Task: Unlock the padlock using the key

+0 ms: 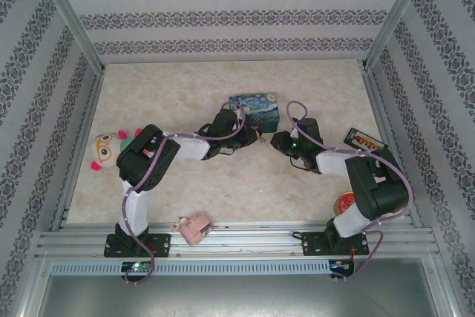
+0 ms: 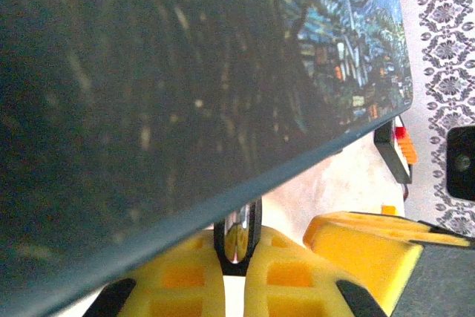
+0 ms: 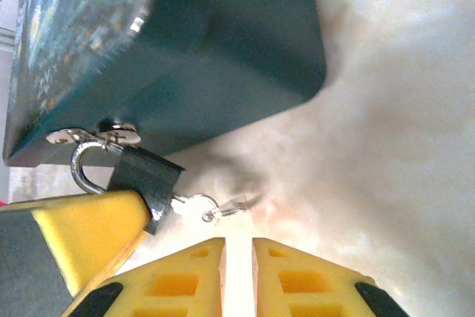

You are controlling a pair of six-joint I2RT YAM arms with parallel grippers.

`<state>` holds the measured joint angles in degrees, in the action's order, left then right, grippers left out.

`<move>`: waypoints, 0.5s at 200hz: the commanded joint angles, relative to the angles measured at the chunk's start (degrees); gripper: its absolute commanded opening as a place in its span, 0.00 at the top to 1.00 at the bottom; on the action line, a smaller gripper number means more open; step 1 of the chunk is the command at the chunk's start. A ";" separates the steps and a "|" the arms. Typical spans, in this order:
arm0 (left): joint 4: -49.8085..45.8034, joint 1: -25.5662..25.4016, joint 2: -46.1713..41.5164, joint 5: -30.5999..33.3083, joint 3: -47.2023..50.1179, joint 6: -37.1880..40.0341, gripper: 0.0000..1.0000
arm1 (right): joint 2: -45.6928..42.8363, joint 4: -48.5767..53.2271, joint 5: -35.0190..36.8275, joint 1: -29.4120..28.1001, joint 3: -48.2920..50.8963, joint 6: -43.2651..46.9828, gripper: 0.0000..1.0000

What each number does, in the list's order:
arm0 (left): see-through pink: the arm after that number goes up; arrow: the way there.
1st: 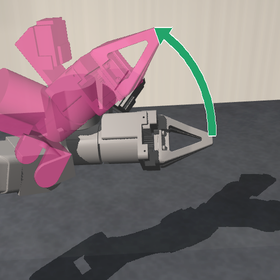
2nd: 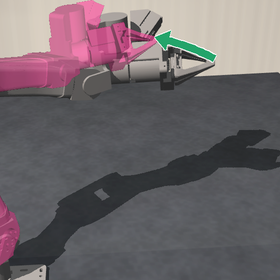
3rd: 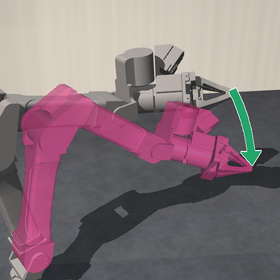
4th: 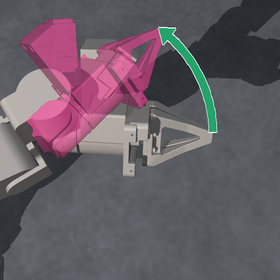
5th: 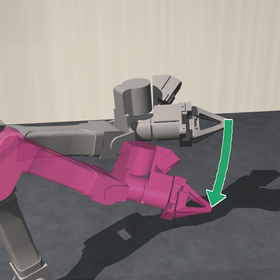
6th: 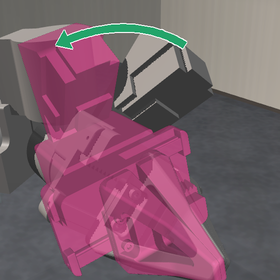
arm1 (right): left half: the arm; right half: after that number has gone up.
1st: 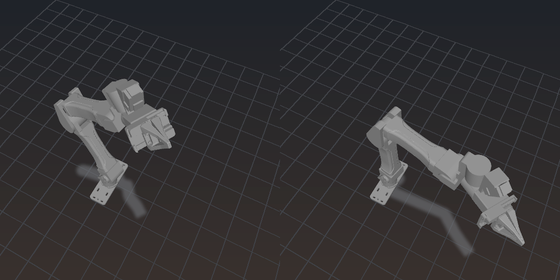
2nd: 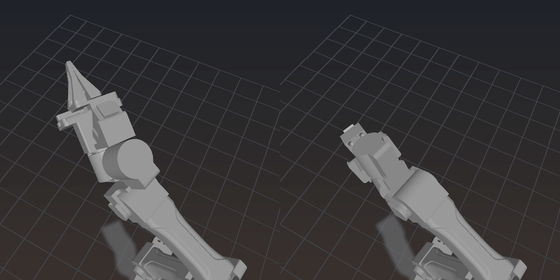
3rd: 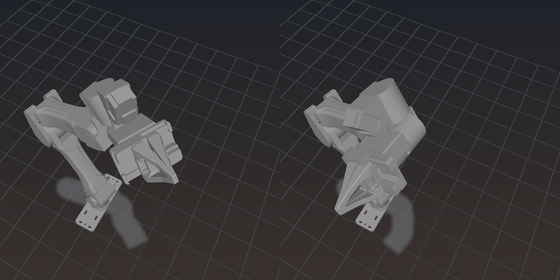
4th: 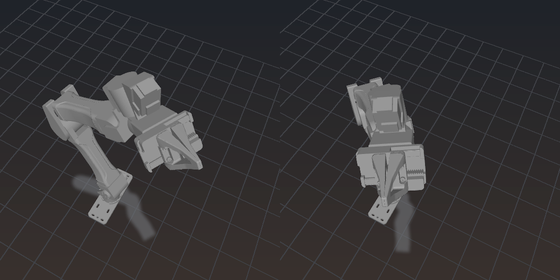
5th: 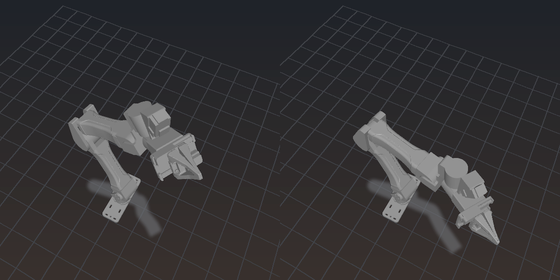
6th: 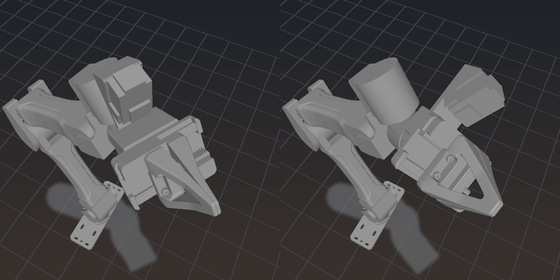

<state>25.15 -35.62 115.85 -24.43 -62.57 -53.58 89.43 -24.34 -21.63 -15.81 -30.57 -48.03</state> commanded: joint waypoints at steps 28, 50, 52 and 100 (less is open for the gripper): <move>4.48 1.14 -2.94 -6.87 -0.14 -4.55 1.00 | 2.68 -16.72 -5.52 0.70 5.47 -13.54 0.76; 4.93 1.16 -2.82 -7.23 -0.17 -5.48 1.00 | 7.07 -20.51 -5.32 0.22 5.41 -17.17 0.86; 4.89 1.16 -2.82 -7.24 -0.18 -5.53 1.00 | 7.38 -20.73 -5.28 0.14 5.31 -17.25 0.86; 5.07 1.16 -3.00 -6.52 0.30 -6.05 1.00 | 13.04 -25.55 -2.46 -1.92 5.47 -20.30 0.93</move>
<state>25.34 -35.11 115.85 -29.36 -62.54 -58.50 99.70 -43.68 -25.32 -16.43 -25.74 -64.88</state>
